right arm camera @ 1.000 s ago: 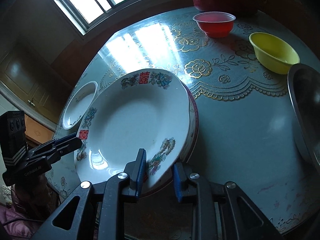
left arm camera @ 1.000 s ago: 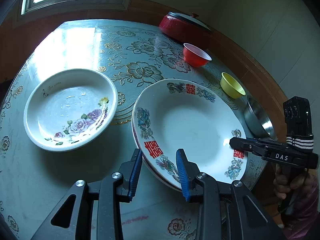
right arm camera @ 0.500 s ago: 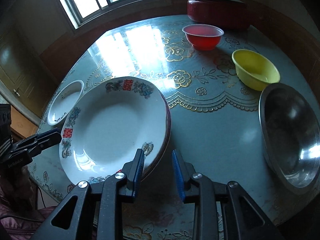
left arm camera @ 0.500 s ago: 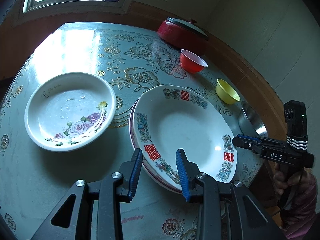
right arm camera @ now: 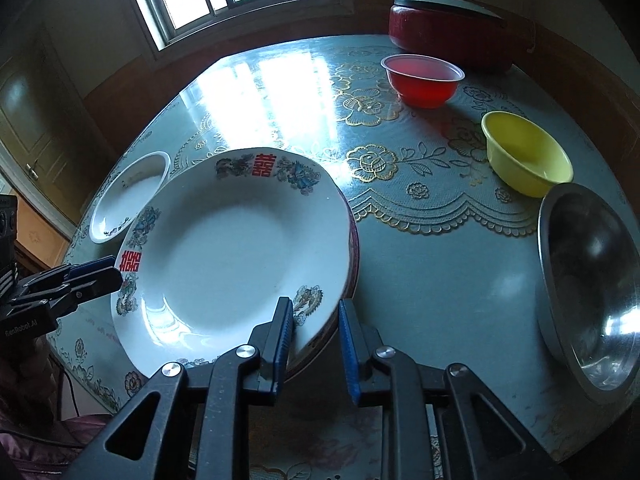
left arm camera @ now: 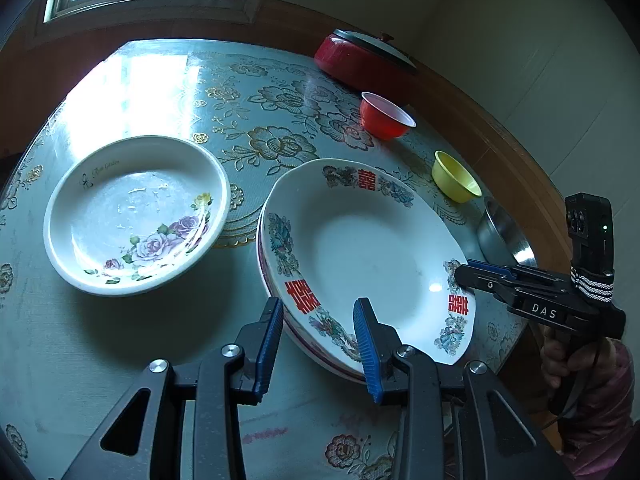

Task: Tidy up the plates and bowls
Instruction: 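Open the left tool and release the red-character plate on the stack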

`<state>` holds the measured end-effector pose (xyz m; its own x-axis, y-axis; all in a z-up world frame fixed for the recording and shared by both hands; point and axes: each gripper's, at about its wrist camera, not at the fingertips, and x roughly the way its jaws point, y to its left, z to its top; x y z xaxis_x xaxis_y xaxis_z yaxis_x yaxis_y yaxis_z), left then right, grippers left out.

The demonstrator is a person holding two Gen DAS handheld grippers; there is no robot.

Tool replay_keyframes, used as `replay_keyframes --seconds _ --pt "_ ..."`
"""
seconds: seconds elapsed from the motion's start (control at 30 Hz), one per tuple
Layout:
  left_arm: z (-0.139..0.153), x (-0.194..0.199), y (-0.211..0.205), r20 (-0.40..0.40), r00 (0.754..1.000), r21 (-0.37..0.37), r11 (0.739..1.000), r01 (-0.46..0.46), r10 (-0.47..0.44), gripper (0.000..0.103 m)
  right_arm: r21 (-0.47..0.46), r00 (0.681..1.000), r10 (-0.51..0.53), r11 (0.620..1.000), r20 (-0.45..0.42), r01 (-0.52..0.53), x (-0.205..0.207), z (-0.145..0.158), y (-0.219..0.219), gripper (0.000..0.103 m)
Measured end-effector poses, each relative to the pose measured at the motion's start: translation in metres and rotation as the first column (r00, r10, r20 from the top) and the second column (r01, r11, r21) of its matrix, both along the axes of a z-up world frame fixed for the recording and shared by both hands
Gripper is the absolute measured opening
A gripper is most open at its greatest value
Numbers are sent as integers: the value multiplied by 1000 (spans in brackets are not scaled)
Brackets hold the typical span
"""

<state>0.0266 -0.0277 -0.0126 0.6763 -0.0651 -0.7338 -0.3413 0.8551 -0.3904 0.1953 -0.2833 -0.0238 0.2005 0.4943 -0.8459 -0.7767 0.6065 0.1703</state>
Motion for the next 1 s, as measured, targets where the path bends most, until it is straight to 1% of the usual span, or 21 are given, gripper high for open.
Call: replay_keyframes --seconds 0.1,0.27,0.37,0.43,0.57,0.67,0.73,0.8,0.9,0.97,1.0 --pt "0 1 1 -2 1000 1 1000 1 -1 36 -14 1000 12 1000 9 -12 0 0 2 25" --pt "0 3 -3 -2 1000 23 999 23 -23 39 -33 1000 12 999 11 -12 1 0 6 26" --pt "-2 2 -1 3 1000 8 1000 22 -22 39 -44 1000 21 999 19 -21 1 1 7 26" --pt "0 1 -2 7 1000 17 1000 20 -20 39 -46 999 0 999 33 1 3 2 6 26" --pt "4 -2 -1 17 1000 49 999 8 -9 39 -16 999 -36 999 25 36 8 6 5 26" --pt "5 -5 2 24 1000 60 998 -5 4 39 17 998 -58 998 12 58 10 10 7 26" --pt "6 -8 4 29 1000 64 998 -12 11 40 53 997 -74 996 -10 75 12 13 8 26" --pt "7 -12 7 36 999 67 997 -24 22 42 89 997 -73 993 -37 76 13 15 11 29" --pt "9 -18 14 44 998 70 996 -49 46 47 153 996 -40 987 -78 51 9 20 23 32" --pt "10 -23 19 51 997 60 996 -66 63 56 200 994 7 980 -107 14 4 24 35 36" --pt "10 -25 23 54 996 56 996 -75 72 58 222 992 35 975 -124 -6 2 25 42 37"
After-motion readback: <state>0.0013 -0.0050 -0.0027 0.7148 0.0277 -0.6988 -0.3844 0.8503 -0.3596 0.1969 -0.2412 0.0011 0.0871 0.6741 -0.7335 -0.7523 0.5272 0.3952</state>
